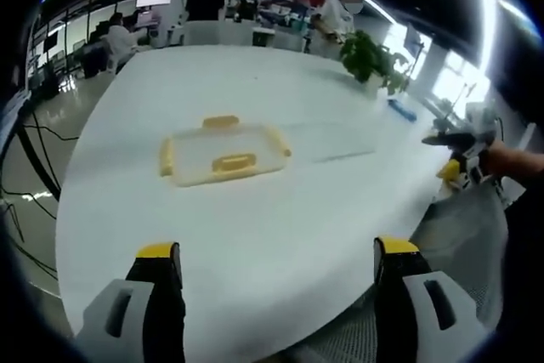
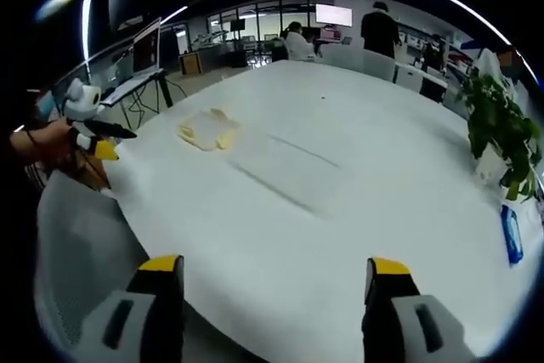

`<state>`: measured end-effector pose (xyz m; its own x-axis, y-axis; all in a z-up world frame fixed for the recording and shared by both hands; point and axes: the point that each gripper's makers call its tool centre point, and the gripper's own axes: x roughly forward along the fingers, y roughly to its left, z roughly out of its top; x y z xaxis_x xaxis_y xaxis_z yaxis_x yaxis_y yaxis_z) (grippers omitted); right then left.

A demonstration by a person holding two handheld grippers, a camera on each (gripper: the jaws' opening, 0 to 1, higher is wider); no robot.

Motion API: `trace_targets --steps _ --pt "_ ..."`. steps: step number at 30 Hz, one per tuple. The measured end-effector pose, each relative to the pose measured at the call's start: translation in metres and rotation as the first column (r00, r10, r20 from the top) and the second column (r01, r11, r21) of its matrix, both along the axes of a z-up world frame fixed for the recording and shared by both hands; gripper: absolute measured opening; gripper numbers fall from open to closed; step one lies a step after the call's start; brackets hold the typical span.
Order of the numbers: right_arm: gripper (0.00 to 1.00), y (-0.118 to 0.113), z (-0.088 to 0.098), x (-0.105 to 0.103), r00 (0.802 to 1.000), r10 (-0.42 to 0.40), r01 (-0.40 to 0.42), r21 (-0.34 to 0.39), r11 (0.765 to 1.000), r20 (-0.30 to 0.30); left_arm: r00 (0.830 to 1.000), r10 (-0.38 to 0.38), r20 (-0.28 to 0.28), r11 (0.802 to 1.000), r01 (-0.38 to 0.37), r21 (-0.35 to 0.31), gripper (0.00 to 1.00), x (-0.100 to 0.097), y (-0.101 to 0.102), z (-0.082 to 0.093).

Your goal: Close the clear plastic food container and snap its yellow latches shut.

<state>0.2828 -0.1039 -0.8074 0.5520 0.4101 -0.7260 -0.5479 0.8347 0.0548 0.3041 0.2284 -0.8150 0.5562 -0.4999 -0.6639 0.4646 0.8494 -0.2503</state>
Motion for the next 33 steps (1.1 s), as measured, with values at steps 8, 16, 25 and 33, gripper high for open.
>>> trace_targets --steps 8,16,25,33 --pt "0.88 0.017 -0.001 0.012 0.999 0.034 -0.034 0.004 0.999 0.003 1.0 0.008 0.006 1.0 -0.008 0.012 0.93 0.008 0.007 -0.002" --pt "0.87 0.038 0.0 0.025 0.996 0.087 -0.087 0.006 0.996 0.008 1.0 0.022 -0.005 0.999 -0.021 0.042 0.92 0.012 0.019 -0.006" --pt "0.87 0.054 0.001 0.04 0.988 0.152 -0.152 -0.008 0.988 0.013 0.999 0.035 -0.006 0.998 -0.035 0.047 0.91 0.02 0.029 -0.011" --pt "0.85 0.075 0.006 0.051 0.979 0.203 -0.203 -0.014 0.979 0.028 0.999 0.035 0.0 0.998 -0.035 0.054 0.88 0.03 0.036 -0.011"
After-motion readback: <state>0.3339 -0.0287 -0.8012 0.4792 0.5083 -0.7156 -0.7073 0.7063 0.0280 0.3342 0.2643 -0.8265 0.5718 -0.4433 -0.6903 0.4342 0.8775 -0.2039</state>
